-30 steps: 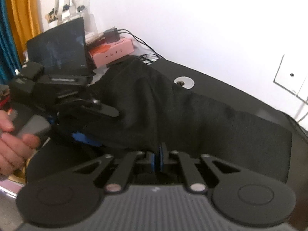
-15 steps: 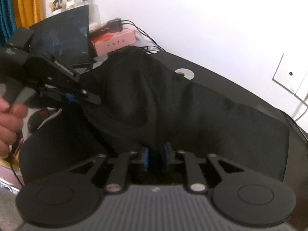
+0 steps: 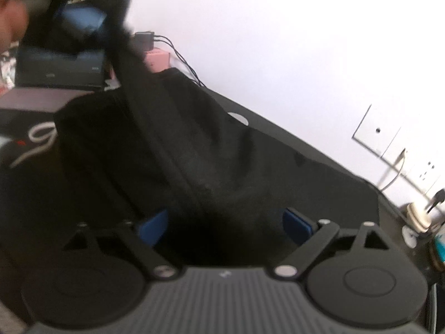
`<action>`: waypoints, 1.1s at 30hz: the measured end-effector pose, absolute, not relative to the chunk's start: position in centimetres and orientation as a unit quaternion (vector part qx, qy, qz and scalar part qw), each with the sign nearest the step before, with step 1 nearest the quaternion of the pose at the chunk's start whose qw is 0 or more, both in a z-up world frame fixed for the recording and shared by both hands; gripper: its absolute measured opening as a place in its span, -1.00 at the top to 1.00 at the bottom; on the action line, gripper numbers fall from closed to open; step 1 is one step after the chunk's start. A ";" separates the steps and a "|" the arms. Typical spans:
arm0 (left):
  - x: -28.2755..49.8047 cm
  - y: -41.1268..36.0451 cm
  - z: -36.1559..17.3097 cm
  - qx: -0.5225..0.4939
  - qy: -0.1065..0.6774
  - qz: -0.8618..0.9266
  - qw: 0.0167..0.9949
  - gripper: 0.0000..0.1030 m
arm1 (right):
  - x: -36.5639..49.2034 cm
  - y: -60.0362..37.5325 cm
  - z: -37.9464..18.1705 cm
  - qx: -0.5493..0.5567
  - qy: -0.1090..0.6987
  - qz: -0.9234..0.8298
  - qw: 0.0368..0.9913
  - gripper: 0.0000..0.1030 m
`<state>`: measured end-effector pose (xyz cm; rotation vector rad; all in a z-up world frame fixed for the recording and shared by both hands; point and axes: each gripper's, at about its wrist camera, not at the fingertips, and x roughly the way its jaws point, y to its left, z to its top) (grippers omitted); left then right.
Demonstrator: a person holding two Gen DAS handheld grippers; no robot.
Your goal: Fold clothes
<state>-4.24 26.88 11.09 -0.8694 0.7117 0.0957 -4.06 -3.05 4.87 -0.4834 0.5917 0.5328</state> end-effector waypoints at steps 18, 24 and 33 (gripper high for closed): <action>-4.5 29.5 9.6 -0.431 0.348 0.062 0.830 0.93 | -3.0 -11.6 1.9 -0.324 0.344 0.016 0.881 -0.14; -5.4 30.3 7.4 -0.428 0.376 0.088 0.817 0.93 | -3.6 -15.8 1.2 -0.284 0.406 0.036 0.868 0.74; -8.0 29.7 5.1 -0.368 0.395 0.108 0.835 0.93 | -2.1 -15.1 8.0 -0.259 0.455 0.239 0.818 0.04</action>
